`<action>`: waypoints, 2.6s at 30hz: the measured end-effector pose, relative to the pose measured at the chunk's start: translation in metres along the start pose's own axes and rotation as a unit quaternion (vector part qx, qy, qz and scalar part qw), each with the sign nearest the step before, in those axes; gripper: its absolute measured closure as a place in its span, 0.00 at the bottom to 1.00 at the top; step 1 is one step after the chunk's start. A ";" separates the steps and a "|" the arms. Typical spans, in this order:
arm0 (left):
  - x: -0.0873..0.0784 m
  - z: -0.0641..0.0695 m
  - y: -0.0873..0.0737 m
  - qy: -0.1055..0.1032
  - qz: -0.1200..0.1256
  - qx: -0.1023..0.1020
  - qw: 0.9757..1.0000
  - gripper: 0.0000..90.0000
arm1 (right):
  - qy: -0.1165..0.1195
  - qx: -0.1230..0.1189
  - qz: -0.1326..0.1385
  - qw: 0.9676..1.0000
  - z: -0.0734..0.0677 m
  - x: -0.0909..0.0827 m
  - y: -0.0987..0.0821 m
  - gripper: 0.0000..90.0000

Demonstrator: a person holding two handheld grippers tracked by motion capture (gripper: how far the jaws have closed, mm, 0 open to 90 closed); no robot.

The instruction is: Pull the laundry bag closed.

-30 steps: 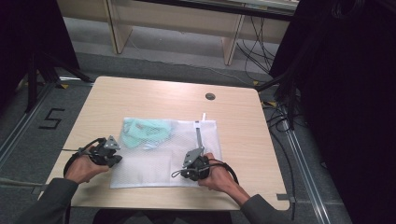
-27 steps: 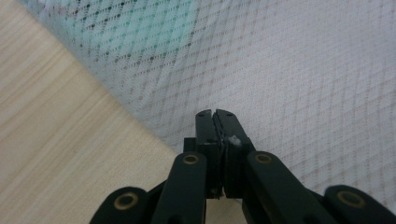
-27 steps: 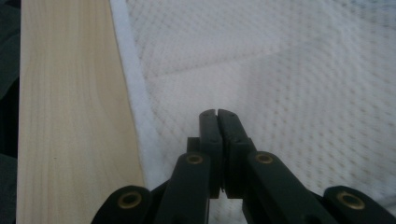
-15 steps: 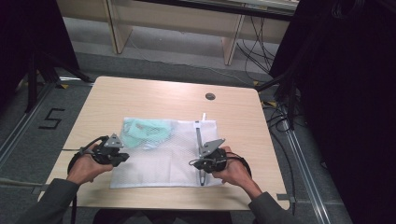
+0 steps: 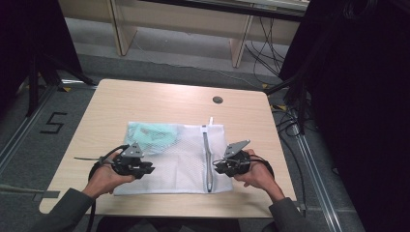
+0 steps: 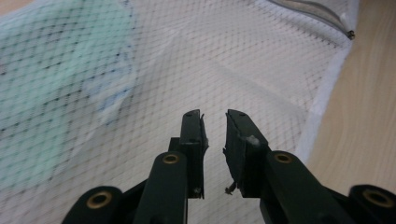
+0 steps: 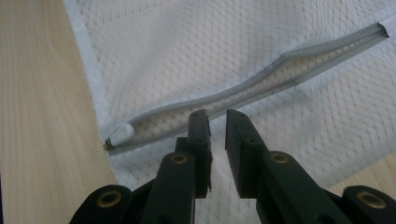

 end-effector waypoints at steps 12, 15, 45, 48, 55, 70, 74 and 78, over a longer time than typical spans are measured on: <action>0.028 0.045 0.009 -0.059 0.002 0.008 0.998 0.80 | 0.047 -0.008 -0.006 0.999 -0.022 0.004 0.000 0.82; 0.036 0.059 0.010 -0.077 0.000 0.011 0.997 0.80 | 0.052 -0.012 -0.007 0.999 -0.025 0.004 0.001 0.82; 0.079 0.104 0.019 -0.133 0.000 0.040 0.990 0.81 | 0.117 -0.015 -0.042 0.992 -0.048 0.019 -0.005 0.79; 0.083 0.107 0.020 -0.131 0.004 0.031 0.991 0.82 | 0.116 -0.024 -0.048 0.992 -0.046 0.020 -0.007 0.80; 0.091 0.111 0.023 -0.132 0.007 0.040 0.990 0.87 | 0.123 -0.020 -0.058 0.990 -0.047 0.019 -0.009 0.89; 0.105 0.113 0.024 -0.128 0.005 0.047 0.991 0.92 | 0.127 -0.024 -0.056 0.990 -0.047 0.019 -0.006 0.92; 0.108 0.112 0.025 -0.124 0.007 0.044 0.991 0.92 | 0.128 -0.024 -0.054 0.990 -0.047 0.017 -0.004 0.94; 0.111 0.113 0.027 -0.123 0.009 0.049 0.991 0.94 | 0.129 -0.021 -0.059 0.990 -0.048 0.016 -0.004 0.96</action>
Point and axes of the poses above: each handheld gripper's, and its own axes: x roughly forward along the jaws, y roughly out of its top, z roughly to its right, the point moved 9 cm from there along x, roughly forward along the jaws, and after that the axes turned 11 degrees about z, right-handed, at the moved point
